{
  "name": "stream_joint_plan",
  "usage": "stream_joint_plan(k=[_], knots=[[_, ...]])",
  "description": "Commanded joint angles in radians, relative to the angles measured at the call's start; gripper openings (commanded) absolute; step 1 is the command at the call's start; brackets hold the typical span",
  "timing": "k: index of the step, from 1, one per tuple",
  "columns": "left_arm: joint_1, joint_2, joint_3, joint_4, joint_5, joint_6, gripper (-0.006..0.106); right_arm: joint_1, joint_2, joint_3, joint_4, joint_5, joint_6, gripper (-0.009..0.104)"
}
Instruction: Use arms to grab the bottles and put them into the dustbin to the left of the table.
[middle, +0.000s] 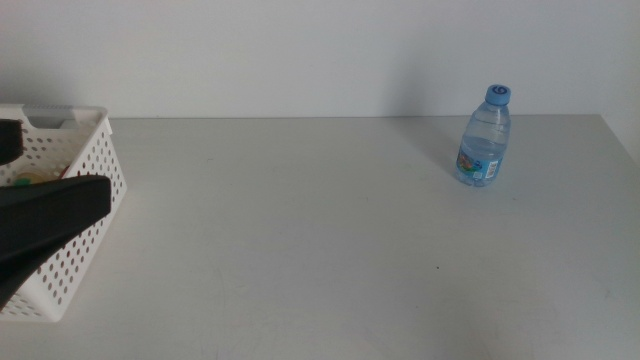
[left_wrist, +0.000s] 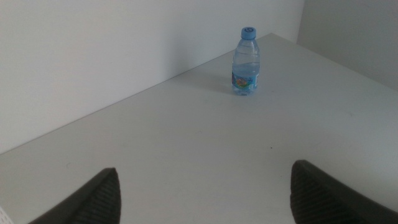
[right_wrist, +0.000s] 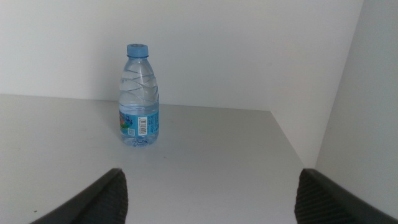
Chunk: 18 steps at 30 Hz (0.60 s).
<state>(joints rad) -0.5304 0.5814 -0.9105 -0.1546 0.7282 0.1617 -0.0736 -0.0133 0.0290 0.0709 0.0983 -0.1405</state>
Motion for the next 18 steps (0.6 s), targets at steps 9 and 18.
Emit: stream_joint_plan(k=[9,18], knots=[[-0.009,0.007,-0.025,-0.016,-0.08,-0.007,0.094,-0.004,0.148,-0.01,-0.021,-0.282,-0.039,0.094],[-0.009,0.007,-0.025,-0.016,-0.08,-0.007,0.094,-0.004,0.679,-0.01,-0.021,-0.697,0.107,0.094]])
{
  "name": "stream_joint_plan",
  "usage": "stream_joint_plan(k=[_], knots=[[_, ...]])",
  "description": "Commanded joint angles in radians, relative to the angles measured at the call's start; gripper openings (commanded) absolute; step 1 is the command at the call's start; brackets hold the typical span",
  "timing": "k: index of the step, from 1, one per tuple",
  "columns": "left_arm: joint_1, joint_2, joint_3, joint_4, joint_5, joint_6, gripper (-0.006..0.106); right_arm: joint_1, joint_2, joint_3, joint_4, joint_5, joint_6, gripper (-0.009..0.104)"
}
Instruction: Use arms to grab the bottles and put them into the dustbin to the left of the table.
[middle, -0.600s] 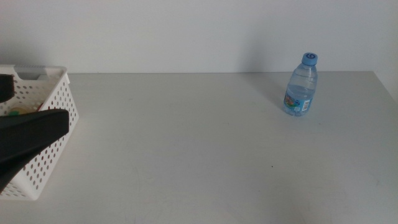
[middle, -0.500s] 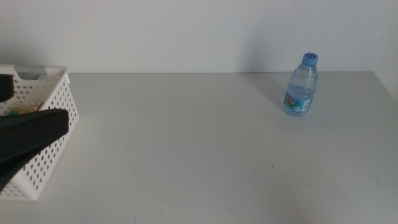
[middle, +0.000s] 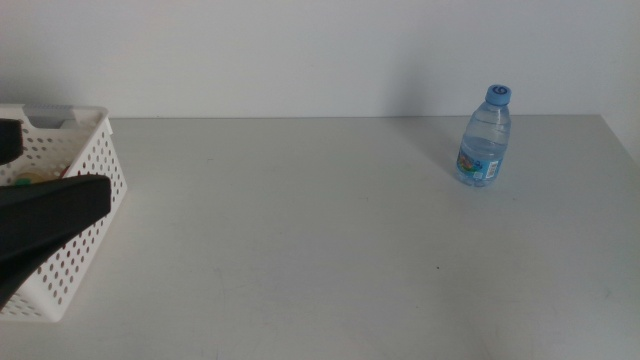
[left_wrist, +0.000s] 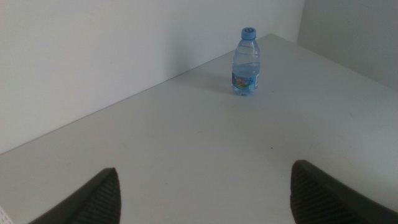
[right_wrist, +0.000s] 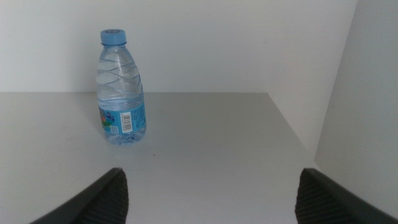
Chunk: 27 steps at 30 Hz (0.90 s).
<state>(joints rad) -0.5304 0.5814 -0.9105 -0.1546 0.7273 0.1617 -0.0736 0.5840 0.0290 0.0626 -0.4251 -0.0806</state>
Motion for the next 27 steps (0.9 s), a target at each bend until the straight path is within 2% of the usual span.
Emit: stream_joint_plan(k=[1,6,9,13,14,17,23,27], knots=[[-0.009,0.007,-0.025,-0.016,-0.079,-0.007,0.094,-0.004,0.14,-0.01,-0.012,-0.229,0.081,0.094],[-0.009,0.007,-0.025,-0.016,-0.079,-0.007,0.094,-0.004,0.372,-0.011,-0.012,-0.47,0.218,0.094],[-0.009,0.007,-0.025,-0.016,-0.08,-0.007,0.094,-0.004,0.481,-0.012,-0.044,-0.602,0.233,0.094],[-0.009,0.007,-0.025,-0.016,-0.081,-0.007,0.094,-0.004,0.616,-0.016,-0.158,-0.766,0.234,0.094],[-0.009,0.007,-0.025,-0.016,-0.081,-0.007,0.094,-0.004,0.685,-0.028,-0.215,-0.82,0.235,0.094],[-0.009,0.007,-0.025,-0.016,-0.081,-0.007,0.094,-0.004,0.77,-0.055,-0.282,-0.888,0.237,0.094],[-0.009,0.007,-0.025,-0.016,-0.081,-0.007,0.094,-0.004,0.89,-0.15,-0.236,-0.91,0.259,0.094],[-0.009,0.007,-0.025,-0.016,-0.081,-0.007,0.094,-0.004,0.958,-0.258,-0.289,-0.91,0.27,0.094]])
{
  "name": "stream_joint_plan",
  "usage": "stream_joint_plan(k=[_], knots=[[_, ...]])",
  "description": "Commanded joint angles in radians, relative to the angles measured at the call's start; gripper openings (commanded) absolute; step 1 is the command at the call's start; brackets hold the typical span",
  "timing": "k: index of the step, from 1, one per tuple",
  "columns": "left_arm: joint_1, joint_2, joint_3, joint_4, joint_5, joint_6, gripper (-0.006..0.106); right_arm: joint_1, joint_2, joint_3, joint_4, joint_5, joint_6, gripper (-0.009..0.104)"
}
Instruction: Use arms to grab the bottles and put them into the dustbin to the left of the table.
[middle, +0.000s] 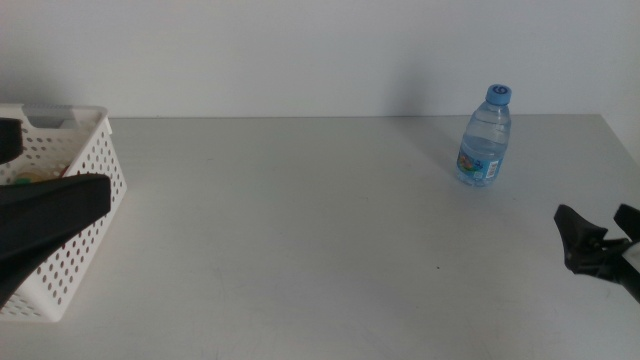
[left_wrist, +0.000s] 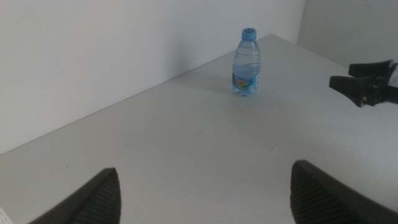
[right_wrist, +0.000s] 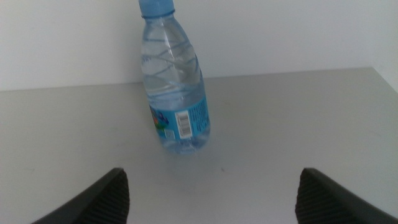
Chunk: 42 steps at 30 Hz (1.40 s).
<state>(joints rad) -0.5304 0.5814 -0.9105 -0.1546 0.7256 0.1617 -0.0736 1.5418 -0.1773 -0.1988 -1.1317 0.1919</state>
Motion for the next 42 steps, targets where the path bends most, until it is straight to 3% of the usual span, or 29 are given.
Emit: stream_joint_plan(k=[1,6,9,15,26,32,42], knots=[[-0.009,0.007,-0.025,-0.016,-0.08,-0.007,0.094,-0.004,0.019,-0.086,-0.056,-0.204,-0.001,0.094],[-0.009,0.007,-0.025,-0.016,-0.08,-0.007,0.094,-0.004,0.13,-0.262,-0.204,-0.193,0.063,0.094],[-0.009,0.007,-0.025,-0.016,-0.08,-0.007,0.094,-0.004,0.195,-0.366,-0.238,-0.19,0.11,0.094],[-0.009,0.007,-0.025,-0.016,-0.08,-0.007,0.094,-0.002,0.303,-0.52,-0.246,-0.177,0.143,0.094],[-0.009,0.007,-0.025,-0.016,-0.08,-0.007,0.094,0.08,0.434,-0.799,-0.266,0.11,0.124,0.094],[-0.009,0.007,-0.025,-0.016,-0.08,-0.007,0.094,0.084,0.5,-0.864,-0.167,0.195,0.099,0.094],[-0.009,0.007,-0.025,-0.016,-0.08,-0.007,0.094,0.094,0.603,-0.975,-0.165,0.192,0.09,0.093]])
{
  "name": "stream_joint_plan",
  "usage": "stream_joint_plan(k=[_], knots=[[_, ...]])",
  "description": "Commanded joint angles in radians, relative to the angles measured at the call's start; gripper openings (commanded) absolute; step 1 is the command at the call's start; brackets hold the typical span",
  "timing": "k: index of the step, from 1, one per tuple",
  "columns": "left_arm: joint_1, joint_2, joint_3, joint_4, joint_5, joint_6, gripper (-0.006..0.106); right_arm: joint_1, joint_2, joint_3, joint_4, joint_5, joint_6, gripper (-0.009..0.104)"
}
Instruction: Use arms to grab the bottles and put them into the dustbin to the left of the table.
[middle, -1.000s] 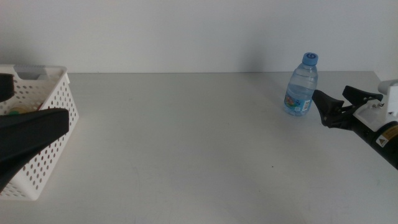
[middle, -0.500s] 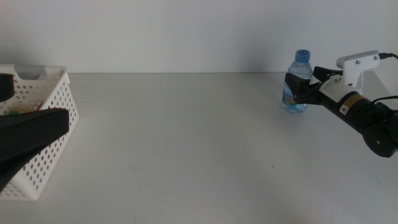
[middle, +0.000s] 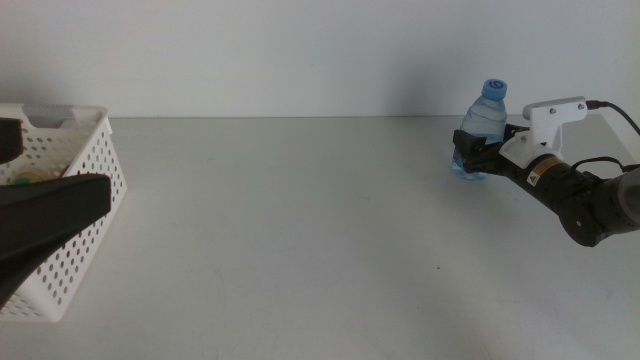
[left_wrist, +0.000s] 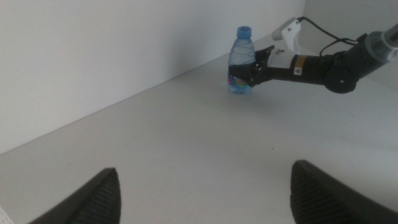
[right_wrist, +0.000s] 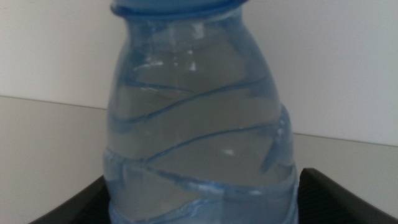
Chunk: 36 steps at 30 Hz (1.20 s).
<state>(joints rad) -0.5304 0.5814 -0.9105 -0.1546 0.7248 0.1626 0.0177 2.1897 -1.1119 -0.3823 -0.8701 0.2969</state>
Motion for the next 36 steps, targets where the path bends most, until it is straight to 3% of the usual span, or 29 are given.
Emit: stream_joint_plan(k=[1,3,5,9,12,18,25,30,36], knots=[[-0.009,0.007,-0.025,-0.016,-0.079,-0.008,0.093,0.007,-0.038,-0.054,0.017,-0.068,-0.02,0.091],[-0.009,0.007,-0.025,-0.016,-0.079,-0.008,0.093,0.015,-0.031,-0.069,0.017,-0.058,-0.033,0.083],[-0.009,0.007,-0.025,-0.016,-0.079,-0.008,0.093,0.023,-0.03,-0.07,0.016,-0.06,-0.044,0.066],[-0.009,0.007,-0.025,-0.016,-0.079,-0.008,0.093,0.054,-0.061,-0.06,-0.074,-0.044,0.03,0.0],[-0.009,0.007,-0.025,-0.016,-0.08,-0.008,0.093,0.106,-0.115,-0.061,-0.146,-0.03,0.074,-0.001],[-0.009,0.008,-0.025,-0.016,-0.08,-0.008,0.093,0.291,-0.183,-0.157,-0.164,0.065,0.106,-0.001],[-0.009,0.008,-0.025,-0.016,-0.08,-0.008,0.093,0.488,-0.067,-0.398,-0.195,0.185,0.122,-0.001],[-0.009,0.008,-0.025,-0.016,-0.08,-0.008,0.093,0.555,0.021,-0.527,-0.195,0.284,0.165,-0.001],[-0.009,0.008,-0.025,-0.016,-0.08,-0.008,0.093,0.571,0.078,-0.546,-0.194,0.263,0.166,-0.001]])
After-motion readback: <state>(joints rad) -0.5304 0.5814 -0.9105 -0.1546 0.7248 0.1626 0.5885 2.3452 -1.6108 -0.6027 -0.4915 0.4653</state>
